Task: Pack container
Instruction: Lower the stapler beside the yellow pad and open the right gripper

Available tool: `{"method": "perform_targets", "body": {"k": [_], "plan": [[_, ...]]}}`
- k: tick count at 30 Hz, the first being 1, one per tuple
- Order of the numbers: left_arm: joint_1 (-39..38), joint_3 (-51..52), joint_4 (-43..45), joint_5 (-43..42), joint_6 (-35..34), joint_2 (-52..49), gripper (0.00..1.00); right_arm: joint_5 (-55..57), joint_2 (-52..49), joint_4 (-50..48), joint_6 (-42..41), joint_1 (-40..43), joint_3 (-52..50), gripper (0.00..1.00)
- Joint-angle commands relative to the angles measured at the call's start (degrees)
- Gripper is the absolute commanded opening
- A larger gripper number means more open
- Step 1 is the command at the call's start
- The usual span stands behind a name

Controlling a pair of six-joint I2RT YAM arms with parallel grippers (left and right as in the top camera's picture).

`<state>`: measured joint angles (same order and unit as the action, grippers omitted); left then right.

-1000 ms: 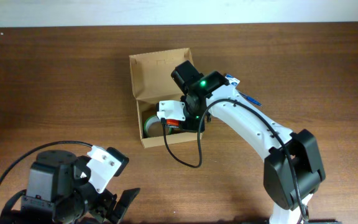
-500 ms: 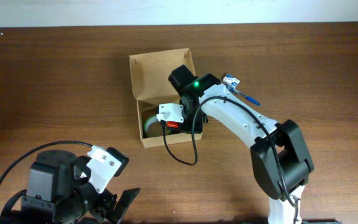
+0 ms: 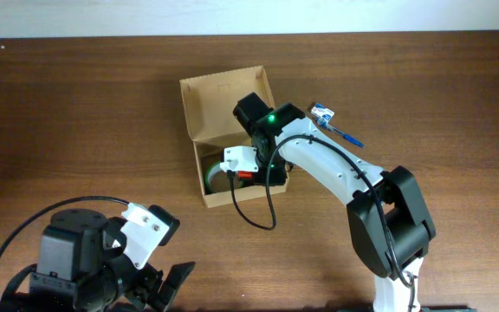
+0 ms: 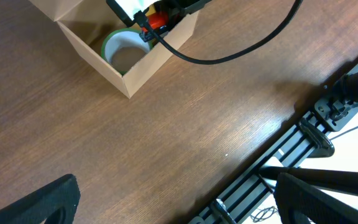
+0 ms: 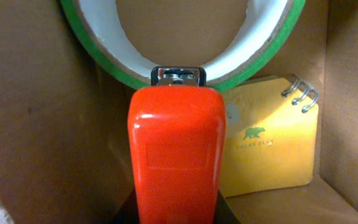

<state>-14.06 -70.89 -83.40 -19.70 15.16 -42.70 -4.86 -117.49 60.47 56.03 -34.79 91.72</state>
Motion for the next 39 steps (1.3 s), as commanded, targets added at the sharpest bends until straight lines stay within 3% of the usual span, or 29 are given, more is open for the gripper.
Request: {"method": "perform_targets", "body": {"k": [1,4,5,7,10,17,39], "plan": [[-0.02,-0.63,-0.02,-1.03,-0.57,0.04,0.99,1.99,-0.66,0.33,0.98,-0.79,1.44,0.04],[-0.02,-0.63,-0.02,-1.01,-0.57,0.04,1.00,2.12,-0.66,0.46,0.98,-1.33,1.44,0.04],[-0.02,-0.63,0.00,-1.03,-0.57,0.04,1.00,2.19,-0.66,0.44,0.98,-1.62,1.44,0.08],[-0.02,-0.63,0.00,-1.03,-0.57,0.04,1.00,2.23,-0.66,0.42,0.98,-2.10,1.44,0.26],[-0.02,-0.63,0.00,-1.03,-0.57,0.02,1.00,2.40,-0.66,0.39,0.98,-2.71,1.44,0.39],[-0.02,-0.63,-0.02,-1.03,-0.57,0.04,1.00,2.38,-0.63,0.39,0.96,-3.13,1.53,0.52],[-0.02,-0.63,0.00,-1.01,-0.57,0.02,1.00,2.38,4.37,1.64,-4.22,-3.13,7.21,0.61]]}}
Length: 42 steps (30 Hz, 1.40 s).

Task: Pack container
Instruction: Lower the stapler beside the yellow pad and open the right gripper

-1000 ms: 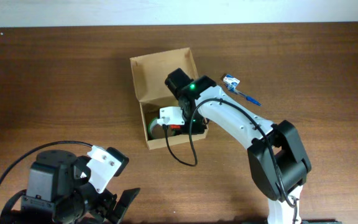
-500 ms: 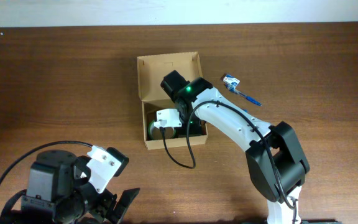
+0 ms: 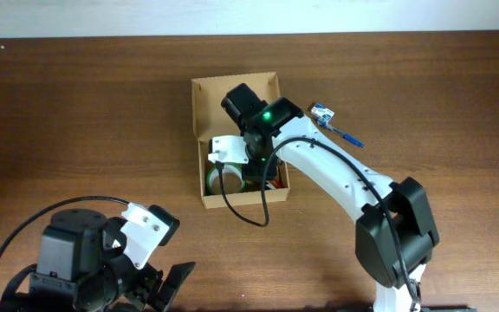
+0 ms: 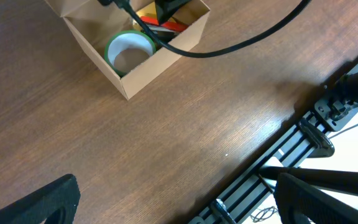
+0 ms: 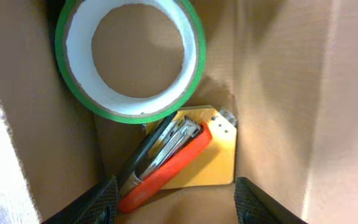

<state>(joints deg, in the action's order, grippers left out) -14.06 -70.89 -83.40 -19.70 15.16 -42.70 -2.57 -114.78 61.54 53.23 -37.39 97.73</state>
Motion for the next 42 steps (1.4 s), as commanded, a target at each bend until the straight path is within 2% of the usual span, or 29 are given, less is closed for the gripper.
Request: {"method": "perform_targets", "body": {"k": [1,8,12,19,25,32,42], "plan": [[-0.02,-0.63,0.00,-1.01,-0.57,0.04,0.99,0.09,1.66,0.81,-1.42,-0.52,1.20,0.61],[-0.02,-0.63,0.00,-1.03,-0.57,0.04,1.00,0.09,1.73,1.38,-2.62,-0.52,1.64,0.56],[-0.02,-0.63,-0.02,-1.01,-0.57,0.02,1.00,0.07,1.73,1.70,-9.42,-0.52,2.64,0.56],[-0.02,-0.63,0.00,-1.03,-0.57,0.04,1.00,-0.42,1.73,11.10,-24.33,-0.52,9.64,0.56],[-0.02,-0.63,0.00,-1.03,-0.57,0.04,1.00,-2.36,1.73,17.57,-29.81,-0.52,15.50,0.56],[-0.02,-0.63,0.00,-1.03,-0.57,0.04,0.99,-3.32,2.54,23.10,-32.79,-0.48,20.33,0.56],[-0.02,-0.63,0.00,-1.01,-0.57,0.02,1.00,-3.37,4.83,23.43,-34.29,-0.46,20.74,0.56]]}}
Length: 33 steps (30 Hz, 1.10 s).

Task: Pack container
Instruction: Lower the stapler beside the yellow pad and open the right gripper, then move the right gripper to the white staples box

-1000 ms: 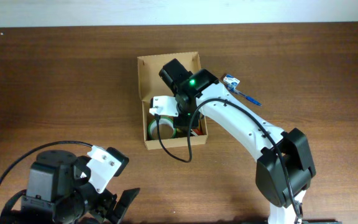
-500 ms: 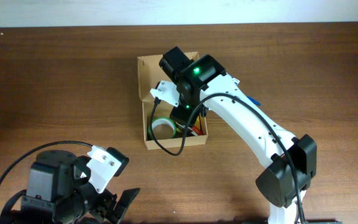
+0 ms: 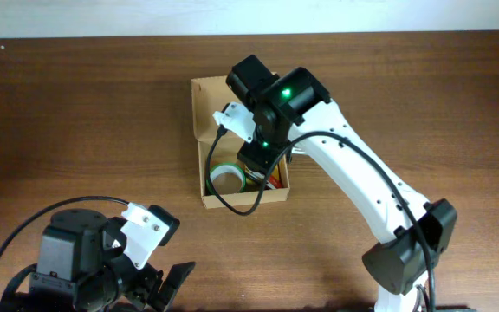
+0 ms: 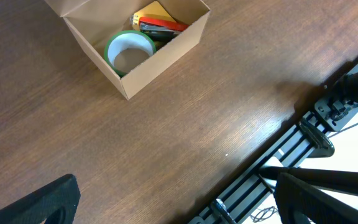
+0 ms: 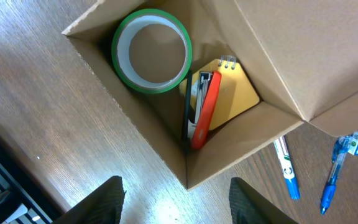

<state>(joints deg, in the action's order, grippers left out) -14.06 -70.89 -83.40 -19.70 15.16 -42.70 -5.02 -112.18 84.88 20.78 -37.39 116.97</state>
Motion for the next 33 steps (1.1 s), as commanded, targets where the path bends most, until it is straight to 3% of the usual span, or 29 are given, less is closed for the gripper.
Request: {"method": "perform_targets", "body": {"k": [1,9,21,26,30,31,33], "plan": [[-0.02,-0.63,-0.02,-1.01,-0.57,0.02,1.00,-0.94,2.38,0.20,-2.12,-0.44,1.51,0.56],[-0.02,-0.63,0.00,-1.01,-0.57,0.04,0.99,-0.52,3.82,0.20,-7.82,4.00,1.51,0.55],[-0.02,-0.63,-0.02,-1.03,-0.57,0.04,1.00,-0.72,4.22,-0.33,-9.05,21.00,1.49,0.56],[-0.02,-0.63,0.00,-1.03,-0.57,0.02,1.00,-0.74,3.34,-4.52,-9.60,26.40,1.40,0.62],[-0.02,-0.63,0.00,-1.01,-0.57,0.02,1.00,-0.74,1.53,-9.09,-17.66,28.17,1.31,0.64],[-0.02,-0.63,0.00,-1.01,-0.57,0.02,0.99,-0.83,1.01,-10.40,-19.82,28.39,1.31,0.67],[-0.02,-0.63,0.00,-1.01,-0.57,0.04,0.99,-0.81,0.00,-12.74,-24.02,28.46,1.31,0.82]]}}
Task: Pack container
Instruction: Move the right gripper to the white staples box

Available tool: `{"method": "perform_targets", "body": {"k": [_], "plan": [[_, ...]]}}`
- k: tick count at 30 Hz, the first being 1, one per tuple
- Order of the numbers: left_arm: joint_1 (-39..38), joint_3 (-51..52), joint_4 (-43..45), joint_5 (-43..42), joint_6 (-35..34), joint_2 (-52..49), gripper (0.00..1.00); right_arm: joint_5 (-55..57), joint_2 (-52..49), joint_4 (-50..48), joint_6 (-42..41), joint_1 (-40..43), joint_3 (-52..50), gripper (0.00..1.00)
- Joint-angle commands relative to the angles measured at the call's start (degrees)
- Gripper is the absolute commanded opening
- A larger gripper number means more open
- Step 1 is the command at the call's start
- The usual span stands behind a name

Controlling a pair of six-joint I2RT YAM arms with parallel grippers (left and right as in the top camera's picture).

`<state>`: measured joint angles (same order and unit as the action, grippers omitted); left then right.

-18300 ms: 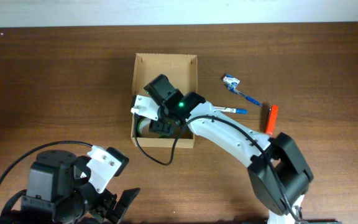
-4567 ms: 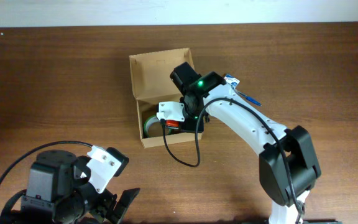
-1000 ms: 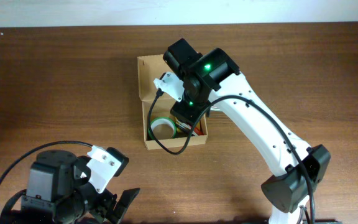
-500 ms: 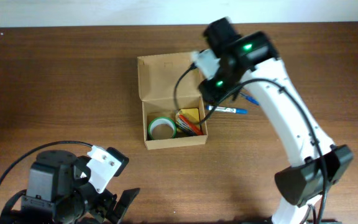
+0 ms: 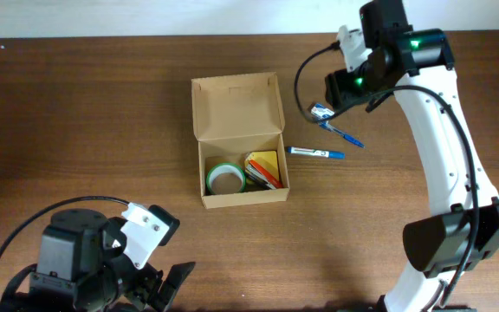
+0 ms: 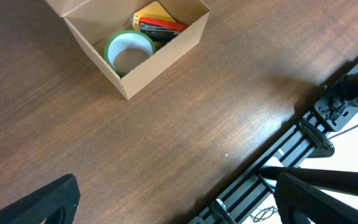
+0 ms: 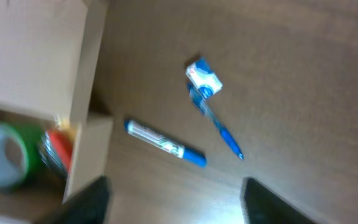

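Observation:
The open cardboard box stands mid-table with its lid flap laid back. Inside lie a green tape roll, a red stapler and a yellow notepad. To the right of the box, a white-and-blue marker and a blue pen with a tag rest on the table. My right gripper hangs open and empty above them; its view shows the marker and pen. My left gripper is open and empty at the near left.
Black metal rails run along the table's near edge in the left wrist view. The left arm's base fills the near-left corner. The brown wooden table stretches left of the box.
My right gripper was open just above the box; now it is farther right and back, over the marker and pen. The box's contents and the left arm are unchanged.
The red stapler was in my right gripper, low inside the box by the tape roll. Then it lay on the notepad with the gripper open around it. Then the gripper was above the box, and now over the pens.

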<state>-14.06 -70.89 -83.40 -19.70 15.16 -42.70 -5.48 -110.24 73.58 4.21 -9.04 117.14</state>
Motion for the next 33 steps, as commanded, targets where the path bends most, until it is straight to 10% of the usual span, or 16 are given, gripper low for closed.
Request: {"method": "perform_targets", "body": {"k": [1,11,33], "plan": [[-0.02,-0.63,-0.02,-1.03,-0.57,0.02,0.99,-0.31,-2.54,-2.32,-8.98,0.11,1.14,0.93],[-0.02,-0.63,0.00,-1.01,-0.57,0.04,1.00,-2.03,-7.17,-8.76,-9.64,0.07,1.09,0.99],[-0.02,-0.63,-0.02,-1.03,-0.57,0.02,0.99,8.74,-22.27,-15.85,-54.31,0.44,1.05,1.00]]}}
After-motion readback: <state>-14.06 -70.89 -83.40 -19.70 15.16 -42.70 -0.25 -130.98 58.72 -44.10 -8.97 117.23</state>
